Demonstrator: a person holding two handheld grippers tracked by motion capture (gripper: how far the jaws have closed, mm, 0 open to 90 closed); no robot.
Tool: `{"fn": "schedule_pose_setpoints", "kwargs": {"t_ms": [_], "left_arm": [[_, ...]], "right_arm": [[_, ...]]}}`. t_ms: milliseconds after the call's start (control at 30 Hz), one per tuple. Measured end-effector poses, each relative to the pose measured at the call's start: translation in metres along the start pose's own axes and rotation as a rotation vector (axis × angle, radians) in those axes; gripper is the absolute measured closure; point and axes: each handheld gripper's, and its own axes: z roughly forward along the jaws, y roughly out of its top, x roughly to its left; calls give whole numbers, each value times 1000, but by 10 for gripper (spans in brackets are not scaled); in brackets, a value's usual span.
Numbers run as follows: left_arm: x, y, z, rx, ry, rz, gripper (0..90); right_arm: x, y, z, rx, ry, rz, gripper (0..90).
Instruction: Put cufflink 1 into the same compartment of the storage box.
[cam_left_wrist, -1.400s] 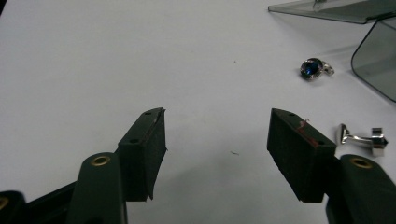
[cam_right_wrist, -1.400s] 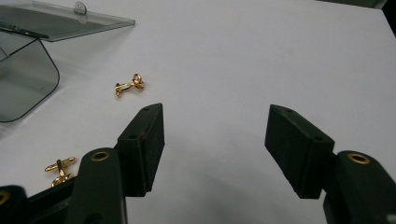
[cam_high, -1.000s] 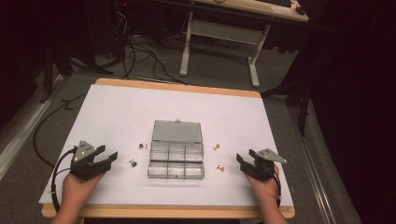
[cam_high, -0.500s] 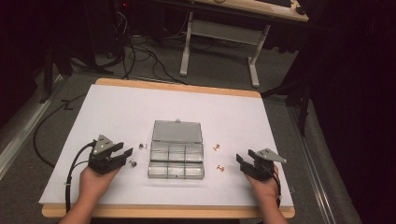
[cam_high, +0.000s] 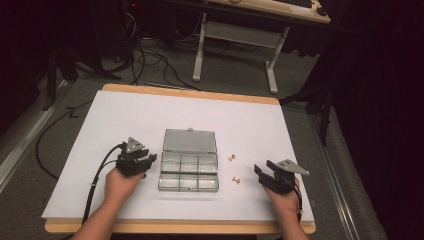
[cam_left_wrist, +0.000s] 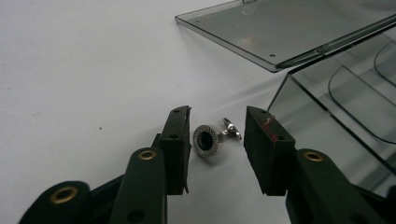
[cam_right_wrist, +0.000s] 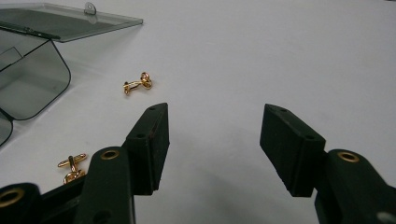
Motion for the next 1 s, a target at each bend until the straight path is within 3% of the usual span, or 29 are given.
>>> {"fn": "schedule_pose_setpoints", "kwargs": {"t_ms": [233,500,733,867,1000], "left_arm": [[0,0,4,27,8,34,770],[2,0,1,27,39,57,864],[2,-2,-1,15,36,77,867],[4,-3,-14,-4,35,88,867],[11,-17,-37,-18,47,83,867]], "right_arm": [[-1,0,0,-5,3,-6,434],[0,0,0,6,4,3,440],[-2,-1,0,4,7,2,445],[-2,-1,0,0,8,4,447],[-3,-1,-2,-2,9,7,450]]}}
